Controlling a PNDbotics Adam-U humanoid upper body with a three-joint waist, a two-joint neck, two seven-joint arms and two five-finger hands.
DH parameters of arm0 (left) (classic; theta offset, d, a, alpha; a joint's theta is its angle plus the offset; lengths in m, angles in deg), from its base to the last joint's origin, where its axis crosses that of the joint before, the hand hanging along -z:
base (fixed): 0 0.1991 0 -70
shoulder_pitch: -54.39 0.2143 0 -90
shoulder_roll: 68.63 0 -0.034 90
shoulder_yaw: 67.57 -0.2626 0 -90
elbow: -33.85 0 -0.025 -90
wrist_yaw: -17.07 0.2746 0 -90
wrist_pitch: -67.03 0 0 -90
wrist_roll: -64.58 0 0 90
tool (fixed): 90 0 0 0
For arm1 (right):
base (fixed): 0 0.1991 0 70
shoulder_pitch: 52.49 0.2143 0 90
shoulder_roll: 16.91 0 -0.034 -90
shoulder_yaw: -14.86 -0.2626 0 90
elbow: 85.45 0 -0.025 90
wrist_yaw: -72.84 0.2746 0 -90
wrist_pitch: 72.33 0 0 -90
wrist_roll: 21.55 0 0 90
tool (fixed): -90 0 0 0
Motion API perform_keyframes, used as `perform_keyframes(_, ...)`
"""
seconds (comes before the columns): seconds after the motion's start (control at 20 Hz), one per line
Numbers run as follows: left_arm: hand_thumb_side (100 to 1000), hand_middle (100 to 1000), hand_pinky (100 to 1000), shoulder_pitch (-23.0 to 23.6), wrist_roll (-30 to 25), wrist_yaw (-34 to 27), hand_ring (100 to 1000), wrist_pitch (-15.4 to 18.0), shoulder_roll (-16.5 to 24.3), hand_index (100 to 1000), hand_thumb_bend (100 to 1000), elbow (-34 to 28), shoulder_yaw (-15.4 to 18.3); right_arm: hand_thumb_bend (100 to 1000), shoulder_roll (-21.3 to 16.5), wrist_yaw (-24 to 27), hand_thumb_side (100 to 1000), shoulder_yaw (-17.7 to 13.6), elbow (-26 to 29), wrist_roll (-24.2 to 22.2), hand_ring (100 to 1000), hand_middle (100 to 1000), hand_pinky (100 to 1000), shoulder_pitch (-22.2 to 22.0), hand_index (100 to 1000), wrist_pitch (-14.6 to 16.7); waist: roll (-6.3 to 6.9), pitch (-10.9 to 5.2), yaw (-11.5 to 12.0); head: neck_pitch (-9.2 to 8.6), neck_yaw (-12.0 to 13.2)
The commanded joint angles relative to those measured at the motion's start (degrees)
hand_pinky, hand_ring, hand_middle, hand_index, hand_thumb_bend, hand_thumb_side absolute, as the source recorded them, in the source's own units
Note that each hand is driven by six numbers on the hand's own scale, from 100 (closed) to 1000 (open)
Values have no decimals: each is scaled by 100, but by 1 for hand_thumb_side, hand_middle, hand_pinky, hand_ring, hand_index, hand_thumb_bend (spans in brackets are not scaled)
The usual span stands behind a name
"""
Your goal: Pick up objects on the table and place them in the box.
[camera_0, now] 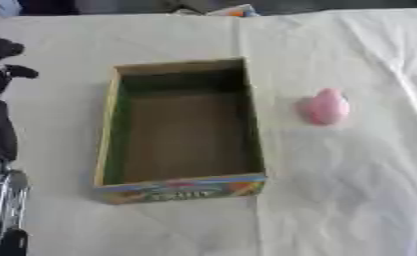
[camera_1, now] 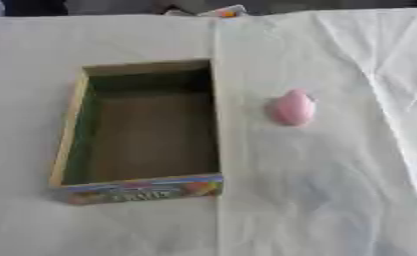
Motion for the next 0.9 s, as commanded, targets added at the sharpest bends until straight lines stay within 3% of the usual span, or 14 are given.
perform_keyframes(0.05, 894, 563, 493, -52, 9, 5, 655, 12, 79, 555, 100, -111, 32, 100, -91, -44, 912, -25, 99, 11, 573, 519, 462, -4, 752, 32, -24, -123, -7, -40, 22)
perform_keyframes(0.25, 893, 563, 493, -45, 13, 8, 656, 6, 85, 555, 100, -111, 31, 100, -330, 13, 980, 17, 99, 5, 597, 542, 482, -38, 776, -4, -29, -134, -3, 33, 33)
perform_keyframes(0.3, 894, 563, 493, -44, 12, 8, 655, 4, 90, 556, 100, -111, 29, 207, -458, 31, 1000, 33, 99, -27, 627, 575, 512, -52, 808, -68, -33, -139, -3, 49, 30)
perform_keyframes(0.4, 893, 563, 493, -40, 10, 7, 655, 1, 103, 556, 100, -111, 25, 335, -859, -75, 1000, 55, 99, -247, 670, 622, 548, -74, 844, -305, -47, -152, -5, 62, 24)
perform_keyframes(0.5, 893, 563, 493, -31, 5, 9, 656, -5, 119, 555, 100, -111, 19, 389, -1361, -295, 1000, 79, 99, -529, 691, 652, 566, -76, 863, -516, -62, -167, -9, 61, 22)
perform_keyframes(0.6, 893, 563, 493, -21, 0, 13, 656, -12, 141, 555, 100, -111, 14, 514, -2013, -544, 1000, 145, 99, -811, 721, 699, 592, -89, 885, -710, -84, -181, -15, 44, 11)
perform_keyframes(0.9, 893, 563, 493, -18, -28, 11, 657, -22, 178, 555, 100, -111, -11, 601, -3426, -1225, 1000, 375, 99, -1655, 756, 736, 623, -120, 906, -1154, -134, -197, -8, 6, -4)
